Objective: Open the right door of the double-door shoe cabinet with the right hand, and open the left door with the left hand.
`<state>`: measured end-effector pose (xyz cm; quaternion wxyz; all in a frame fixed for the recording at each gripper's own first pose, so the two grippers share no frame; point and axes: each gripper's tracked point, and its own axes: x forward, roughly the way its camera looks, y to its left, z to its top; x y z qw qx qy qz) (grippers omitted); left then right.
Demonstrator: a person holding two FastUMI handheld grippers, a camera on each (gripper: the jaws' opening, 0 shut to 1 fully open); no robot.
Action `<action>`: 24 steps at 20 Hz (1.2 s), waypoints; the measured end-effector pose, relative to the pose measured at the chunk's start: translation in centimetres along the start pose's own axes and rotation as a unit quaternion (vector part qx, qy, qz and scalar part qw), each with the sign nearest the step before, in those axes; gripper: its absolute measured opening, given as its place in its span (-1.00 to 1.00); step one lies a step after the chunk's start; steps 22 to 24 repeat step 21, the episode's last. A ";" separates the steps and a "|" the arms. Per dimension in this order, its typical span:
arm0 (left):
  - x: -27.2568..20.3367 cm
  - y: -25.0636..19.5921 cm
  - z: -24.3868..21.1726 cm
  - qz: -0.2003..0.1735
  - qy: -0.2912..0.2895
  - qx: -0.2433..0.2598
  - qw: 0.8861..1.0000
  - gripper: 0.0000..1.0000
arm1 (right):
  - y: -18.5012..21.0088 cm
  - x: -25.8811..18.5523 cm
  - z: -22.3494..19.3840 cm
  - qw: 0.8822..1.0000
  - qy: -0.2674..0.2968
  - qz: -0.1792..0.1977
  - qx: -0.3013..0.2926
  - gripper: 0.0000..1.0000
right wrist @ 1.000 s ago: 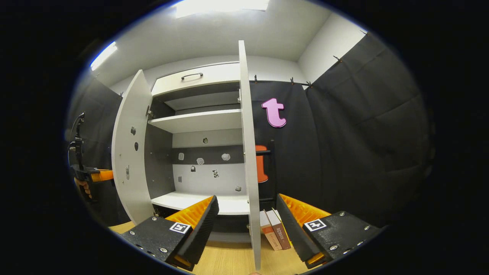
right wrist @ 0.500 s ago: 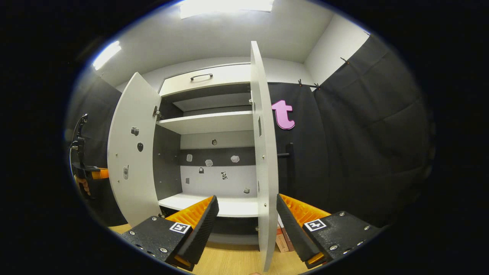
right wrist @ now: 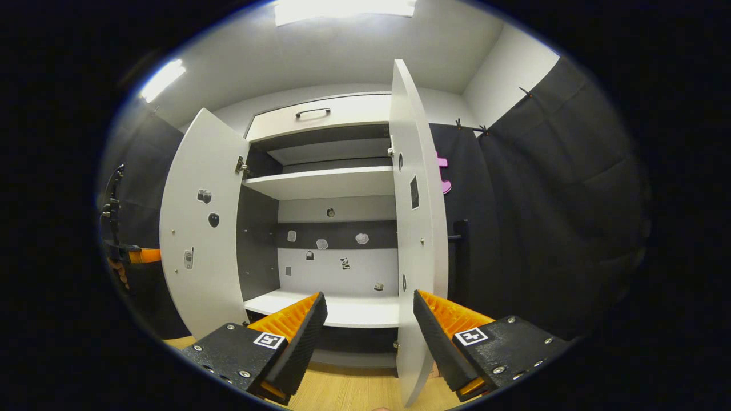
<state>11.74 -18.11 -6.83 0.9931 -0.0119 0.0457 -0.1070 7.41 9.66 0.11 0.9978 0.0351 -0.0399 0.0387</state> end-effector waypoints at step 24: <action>-2.6 0.2 3.5 0.052 -0.007 0.013 0.999 0.96 | -2.4 0.1 5.9 0.999 0.005 -0.020 -0.028 0.85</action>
